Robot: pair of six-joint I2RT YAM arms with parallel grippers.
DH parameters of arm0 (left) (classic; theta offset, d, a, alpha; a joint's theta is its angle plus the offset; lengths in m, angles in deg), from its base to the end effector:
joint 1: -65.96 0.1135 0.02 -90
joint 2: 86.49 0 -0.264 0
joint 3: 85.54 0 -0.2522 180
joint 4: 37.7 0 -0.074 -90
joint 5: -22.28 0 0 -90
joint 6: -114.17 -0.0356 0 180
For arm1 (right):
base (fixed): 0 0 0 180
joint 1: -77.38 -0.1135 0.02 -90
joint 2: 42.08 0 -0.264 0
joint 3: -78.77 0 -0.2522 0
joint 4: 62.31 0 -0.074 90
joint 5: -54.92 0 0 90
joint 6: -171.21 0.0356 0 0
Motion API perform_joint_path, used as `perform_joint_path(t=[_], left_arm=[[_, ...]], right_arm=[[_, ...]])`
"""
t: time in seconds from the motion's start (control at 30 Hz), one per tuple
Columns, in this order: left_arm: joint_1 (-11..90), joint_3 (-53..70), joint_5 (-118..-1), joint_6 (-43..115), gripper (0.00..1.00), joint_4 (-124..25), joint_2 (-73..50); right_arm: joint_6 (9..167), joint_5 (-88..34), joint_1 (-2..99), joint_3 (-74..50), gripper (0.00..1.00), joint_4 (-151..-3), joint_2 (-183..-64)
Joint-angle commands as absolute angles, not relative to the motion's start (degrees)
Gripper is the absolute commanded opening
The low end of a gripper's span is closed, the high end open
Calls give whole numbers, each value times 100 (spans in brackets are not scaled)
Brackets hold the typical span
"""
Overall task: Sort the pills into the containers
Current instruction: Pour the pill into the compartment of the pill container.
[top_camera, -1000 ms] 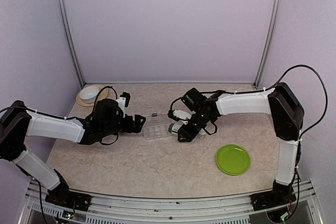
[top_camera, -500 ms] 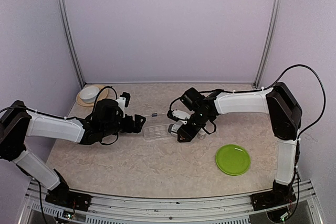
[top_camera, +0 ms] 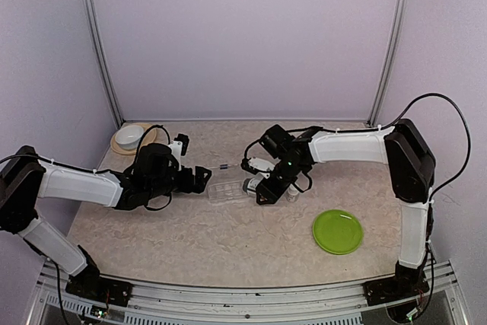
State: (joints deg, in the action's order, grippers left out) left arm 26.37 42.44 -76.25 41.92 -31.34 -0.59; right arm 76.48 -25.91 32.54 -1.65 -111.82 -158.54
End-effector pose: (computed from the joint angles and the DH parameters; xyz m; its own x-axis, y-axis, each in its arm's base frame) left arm 0.2402 -0.1918 0.1858 -0.5004 0.0226 -0.8655 0.3951 0.8954 -0.2051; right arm 0.2957 0.3021 0.1766 -0.5864 -0.6979 -0.4112 -0.7924 0.5995 0.1125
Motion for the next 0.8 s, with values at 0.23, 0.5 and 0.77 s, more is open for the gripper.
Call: perform_joint_path(t=[0.23,0.5,0.77], left_arm=[[2650,4290,-7592,4207,99,-3015,-10],[2649,4299,-7592,4206,99,-3013,-27],[2650,4299,-7589,4206,99,-3013,-43]], right_arm=[[7612,-2646,3249,274,0,-11591,-16078],[7594,-2688,3221,438,0,-11752,-16168],[7578,-2685,3203,561,0,-11892,-16235]])
